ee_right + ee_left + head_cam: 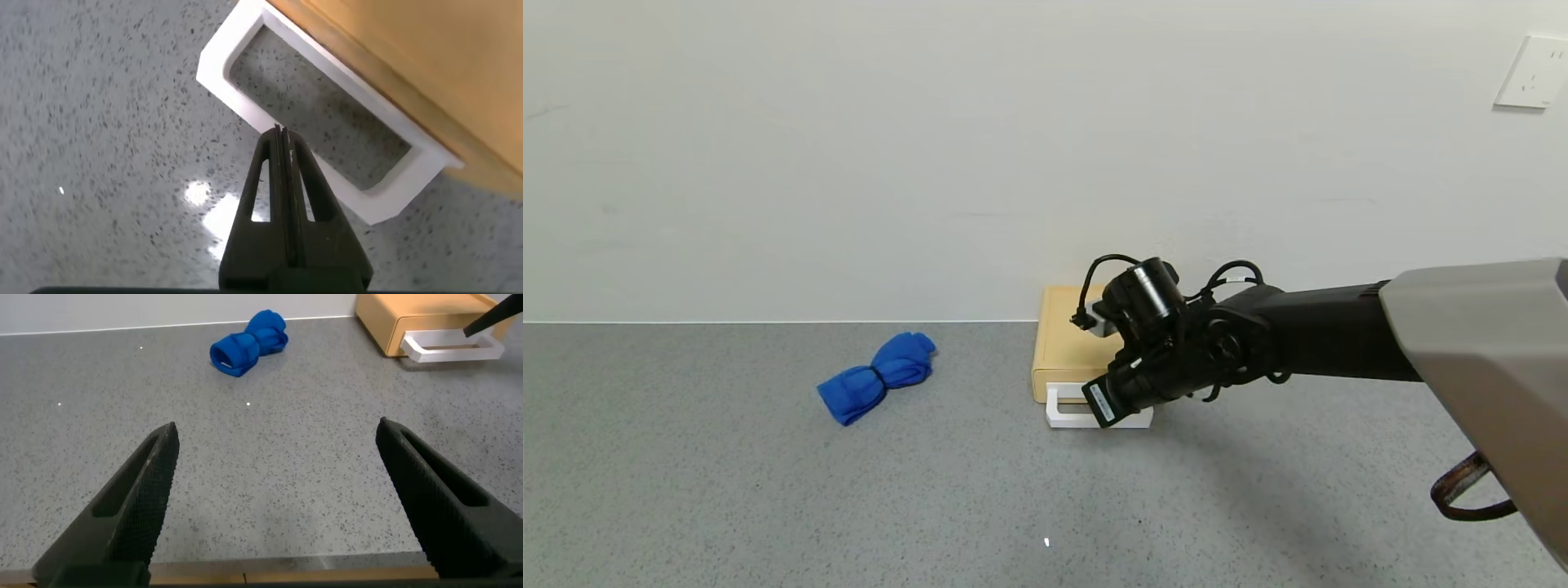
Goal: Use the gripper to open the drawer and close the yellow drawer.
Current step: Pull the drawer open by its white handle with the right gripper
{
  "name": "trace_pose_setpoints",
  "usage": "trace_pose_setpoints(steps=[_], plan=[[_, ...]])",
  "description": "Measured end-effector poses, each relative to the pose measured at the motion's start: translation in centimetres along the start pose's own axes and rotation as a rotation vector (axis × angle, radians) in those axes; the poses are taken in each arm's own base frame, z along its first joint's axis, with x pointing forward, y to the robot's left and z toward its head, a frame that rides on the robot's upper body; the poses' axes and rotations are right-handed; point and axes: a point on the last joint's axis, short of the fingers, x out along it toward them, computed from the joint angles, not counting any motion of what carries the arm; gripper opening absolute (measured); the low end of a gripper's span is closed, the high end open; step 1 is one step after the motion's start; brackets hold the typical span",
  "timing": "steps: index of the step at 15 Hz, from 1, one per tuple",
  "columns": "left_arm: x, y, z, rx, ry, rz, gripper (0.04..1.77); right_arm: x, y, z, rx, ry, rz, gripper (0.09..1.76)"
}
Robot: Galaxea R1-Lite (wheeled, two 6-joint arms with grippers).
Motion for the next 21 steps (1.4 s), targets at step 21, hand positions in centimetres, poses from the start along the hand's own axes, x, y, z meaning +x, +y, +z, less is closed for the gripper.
trace_pose_setpoints(steps=[21], plan=[[0.0,0.0,0.0,0.001,0.000,-0.001,1.74,4.4,-2.5,0.5,-0.182,-0.059,0.220,0.11]])
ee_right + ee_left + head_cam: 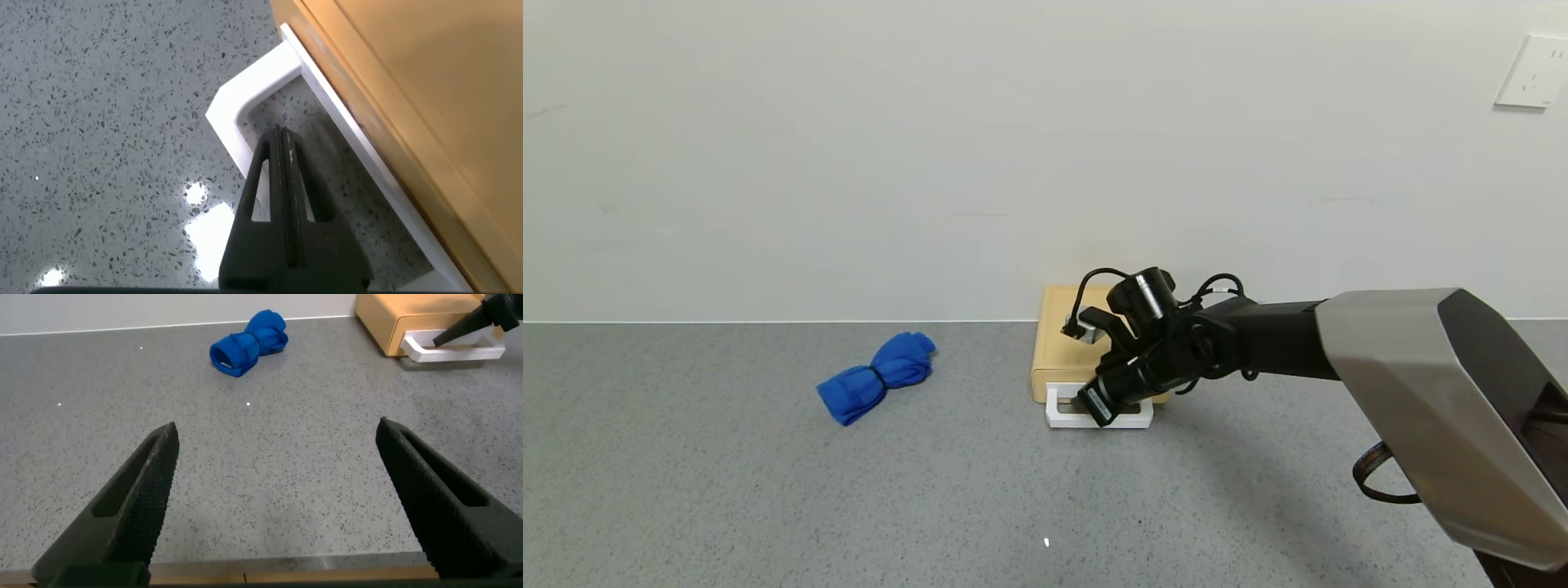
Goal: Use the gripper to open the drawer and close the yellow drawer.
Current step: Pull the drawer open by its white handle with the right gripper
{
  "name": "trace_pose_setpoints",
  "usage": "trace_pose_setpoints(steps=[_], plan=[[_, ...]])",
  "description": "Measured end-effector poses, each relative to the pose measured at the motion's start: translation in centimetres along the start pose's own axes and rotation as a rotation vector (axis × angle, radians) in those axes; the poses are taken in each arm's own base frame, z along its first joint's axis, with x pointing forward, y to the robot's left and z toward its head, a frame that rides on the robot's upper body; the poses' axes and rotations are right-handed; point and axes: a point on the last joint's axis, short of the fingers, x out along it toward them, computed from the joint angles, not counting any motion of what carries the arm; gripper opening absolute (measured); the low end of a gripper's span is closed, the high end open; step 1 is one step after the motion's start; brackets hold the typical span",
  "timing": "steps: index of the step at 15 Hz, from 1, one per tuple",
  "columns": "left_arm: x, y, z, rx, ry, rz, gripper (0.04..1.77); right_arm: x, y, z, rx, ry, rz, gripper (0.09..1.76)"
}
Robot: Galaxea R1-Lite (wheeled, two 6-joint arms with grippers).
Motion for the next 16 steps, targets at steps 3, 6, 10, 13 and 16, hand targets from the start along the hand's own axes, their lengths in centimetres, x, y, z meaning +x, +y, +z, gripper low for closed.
trace_pose_setpoints(steps=[3,6,10,13,16], plan=[[0.0,0.0,0.0,0.002,0.000,0.000,1.74,0.4,-0.2,-0.1,-0.002,-0.007,-0.005,0.11],[0.0,0.0,0.0,0.002,0.000,0.000,1.74,0.7,-0.1,-0.4,0.005,0.009,-0.009,0.11],[0.0,0.0,0.0,0.002,0.000,0.000,1.74,1.3,0.1,-0.8,0.018,0.042,-0.004,0.11],[0.0,0.0,0.0,0.002,0.000,0.000,1.74,1.4,0.8,-1.1,0.034,0.085,0.007,0.11],[0.0,0.0,0.0,0.002,0.000,0.000,1.74,1.1,1.7,-1.5,0.090,0.151,0.027,0.12]])
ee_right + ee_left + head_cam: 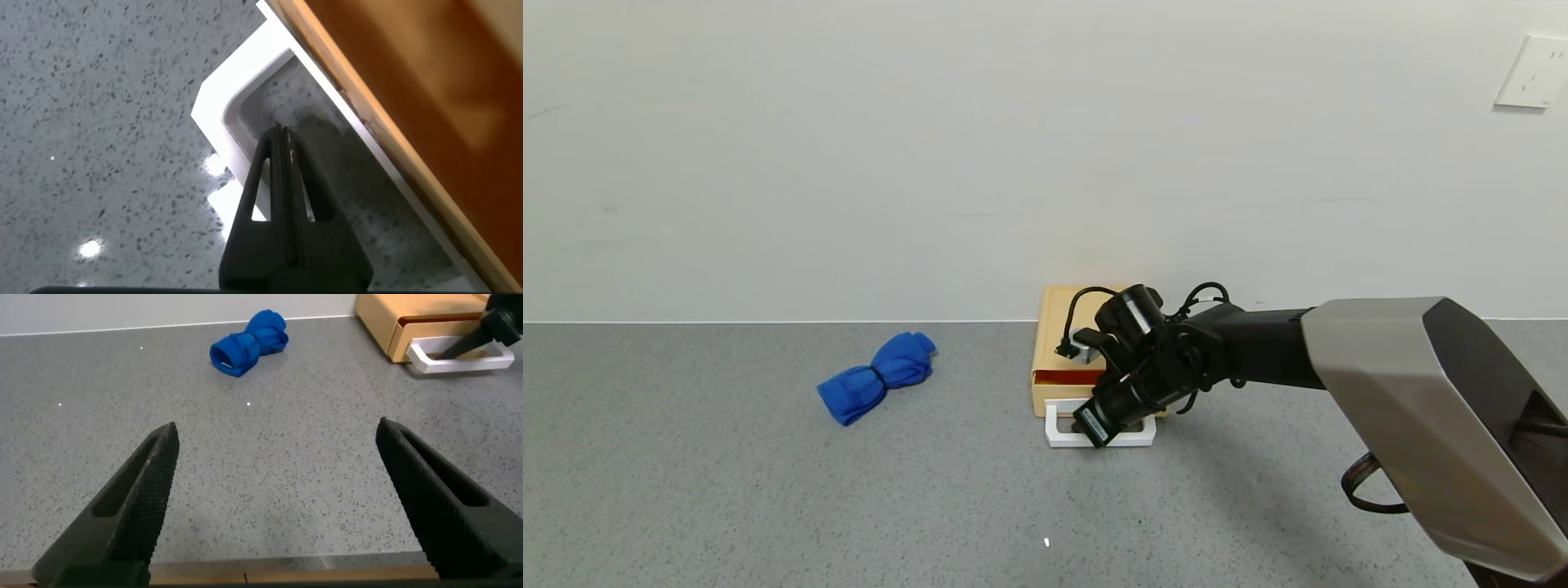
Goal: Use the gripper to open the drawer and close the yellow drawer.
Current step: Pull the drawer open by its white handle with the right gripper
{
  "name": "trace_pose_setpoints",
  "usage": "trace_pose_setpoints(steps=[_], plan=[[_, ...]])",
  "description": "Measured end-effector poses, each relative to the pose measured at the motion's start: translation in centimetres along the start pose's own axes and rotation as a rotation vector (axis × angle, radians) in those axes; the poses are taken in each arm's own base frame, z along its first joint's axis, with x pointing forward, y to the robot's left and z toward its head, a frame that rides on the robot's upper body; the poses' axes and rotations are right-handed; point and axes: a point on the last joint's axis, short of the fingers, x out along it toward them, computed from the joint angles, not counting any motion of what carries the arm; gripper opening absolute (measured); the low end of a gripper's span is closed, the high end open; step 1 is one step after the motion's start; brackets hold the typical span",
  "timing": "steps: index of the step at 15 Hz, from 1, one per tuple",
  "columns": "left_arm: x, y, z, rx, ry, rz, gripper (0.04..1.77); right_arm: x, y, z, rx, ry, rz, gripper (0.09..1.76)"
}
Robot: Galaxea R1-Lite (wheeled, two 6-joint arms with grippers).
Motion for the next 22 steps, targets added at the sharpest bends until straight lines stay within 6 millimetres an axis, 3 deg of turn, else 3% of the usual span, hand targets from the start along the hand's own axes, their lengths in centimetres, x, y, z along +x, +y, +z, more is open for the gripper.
trace_pose_setpoints(steps=[15,22], plan=[[0.0,0.0,0.0,0.000,0.000,0.000,1.74,-1.8,5.8,-1.4,0.301,0.250,0.047,0.12],[0.0,0.0,0.0,-0.001,0.000,0.000,1.74,-1.7,8.1,-2.1,0.353,0.290,-0.043,0.12]])
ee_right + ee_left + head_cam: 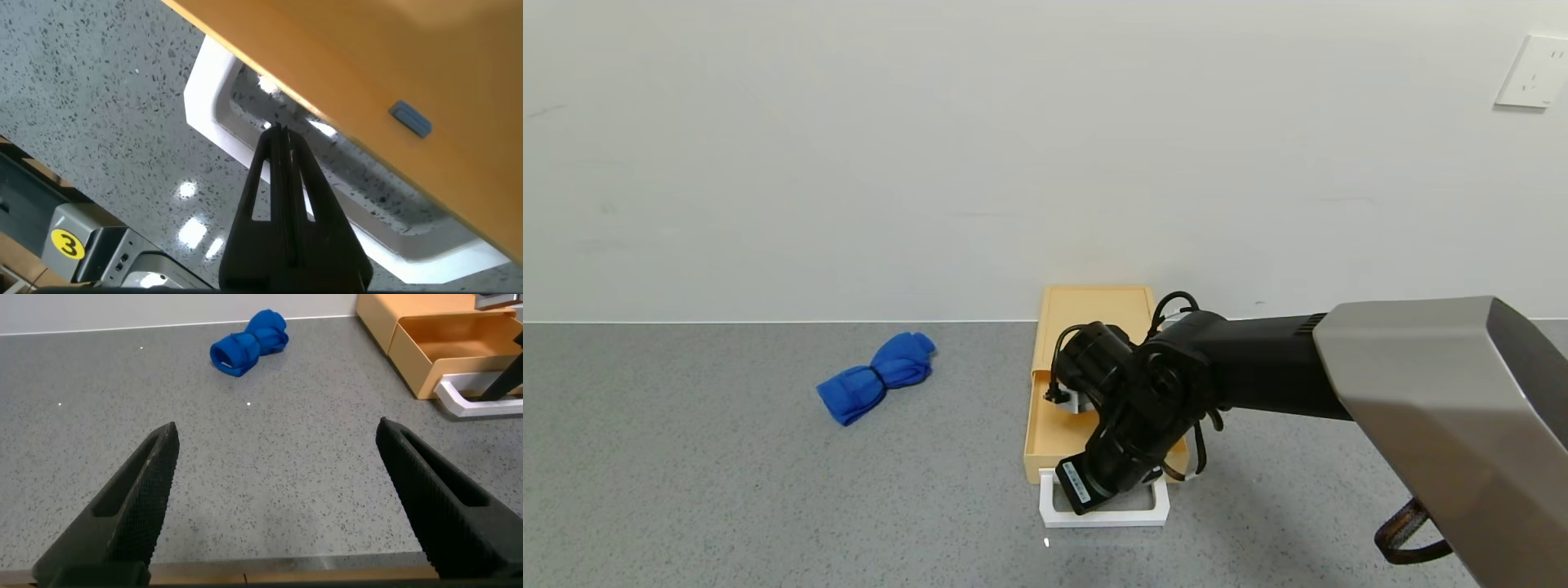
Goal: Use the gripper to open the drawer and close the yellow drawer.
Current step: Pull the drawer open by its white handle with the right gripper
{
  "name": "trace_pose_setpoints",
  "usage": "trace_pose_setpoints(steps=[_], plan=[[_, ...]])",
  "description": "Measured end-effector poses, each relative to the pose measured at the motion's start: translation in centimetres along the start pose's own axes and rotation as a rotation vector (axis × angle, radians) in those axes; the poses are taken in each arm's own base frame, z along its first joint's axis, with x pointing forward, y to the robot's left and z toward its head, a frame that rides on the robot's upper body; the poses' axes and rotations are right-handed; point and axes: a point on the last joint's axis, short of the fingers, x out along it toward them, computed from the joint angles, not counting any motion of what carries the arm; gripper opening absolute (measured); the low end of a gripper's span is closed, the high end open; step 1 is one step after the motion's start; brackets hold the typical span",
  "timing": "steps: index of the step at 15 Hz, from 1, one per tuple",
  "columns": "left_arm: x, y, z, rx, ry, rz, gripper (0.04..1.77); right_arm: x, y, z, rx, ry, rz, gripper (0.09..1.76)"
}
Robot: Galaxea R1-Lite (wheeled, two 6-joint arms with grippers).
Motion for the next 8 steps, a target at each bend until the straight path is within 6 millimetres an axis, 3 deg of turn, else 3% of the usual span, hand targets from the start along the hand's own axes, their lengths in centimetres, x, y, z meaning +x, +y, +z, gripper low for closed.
trace_pose_setpoints(steps=[8], plan=[[0.00,0.00,0.00,0.000,0.000,0.000,1.74,-0.67,0.89,-0.97,0.037,0.048,0.000,0.12]])
